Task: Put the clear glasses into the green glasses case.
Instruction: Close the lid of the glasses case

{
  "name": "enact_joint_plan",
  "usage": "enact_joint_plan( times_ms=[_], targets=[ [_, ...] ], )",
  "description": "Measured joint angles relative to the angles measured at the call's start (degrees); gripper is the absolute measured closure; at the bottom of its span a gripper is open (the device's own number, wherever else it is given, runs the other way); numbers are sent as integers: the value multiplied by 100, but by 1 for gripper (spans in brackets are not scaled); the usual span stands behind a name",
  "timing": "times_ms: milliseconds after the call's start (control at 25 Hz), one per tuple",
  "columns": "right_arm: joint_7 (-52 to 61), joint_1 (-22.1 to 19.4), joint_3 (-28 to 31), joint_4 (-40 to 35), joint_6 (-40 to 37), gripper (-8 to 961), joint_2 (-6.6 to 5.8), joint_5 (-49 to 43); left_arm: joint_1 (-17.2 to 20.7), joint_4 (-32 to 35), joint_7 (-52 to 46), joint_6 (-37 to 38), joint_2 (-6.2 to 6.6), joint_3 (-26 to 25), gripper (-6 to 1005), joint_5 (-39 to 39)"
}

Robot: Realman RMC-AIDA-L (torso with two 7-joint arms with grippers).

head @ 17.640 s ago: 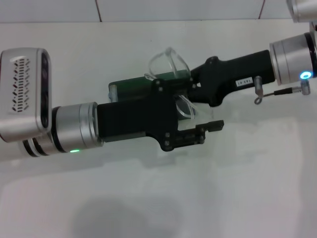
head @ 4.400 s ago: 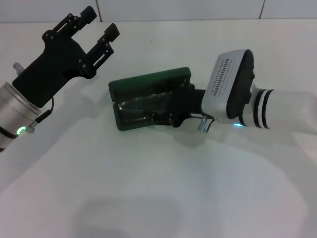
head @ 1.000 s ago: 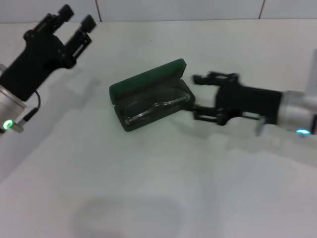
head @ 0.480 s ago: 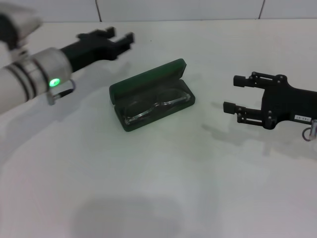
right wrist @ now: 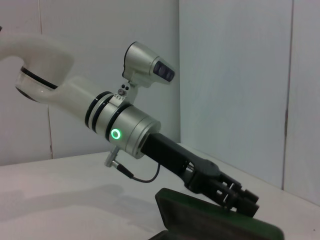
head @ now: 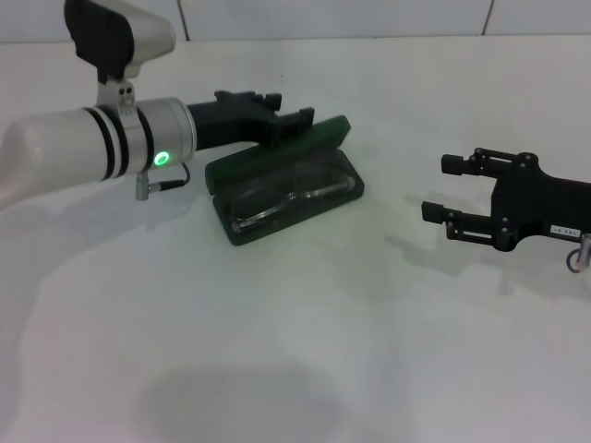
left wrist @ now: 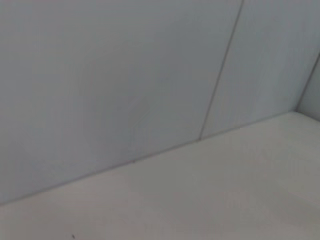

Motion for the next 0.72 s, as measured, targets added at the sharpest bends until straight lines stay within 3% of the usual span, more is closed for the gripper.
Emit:
enact_joint_plan(
  times_ms=[720],
  targets=[
    [-82, 57, 8, -9, 148, 265, 4, -25, 546, 102, 110, 479, -11, 493, 408, 61]
  ],
)
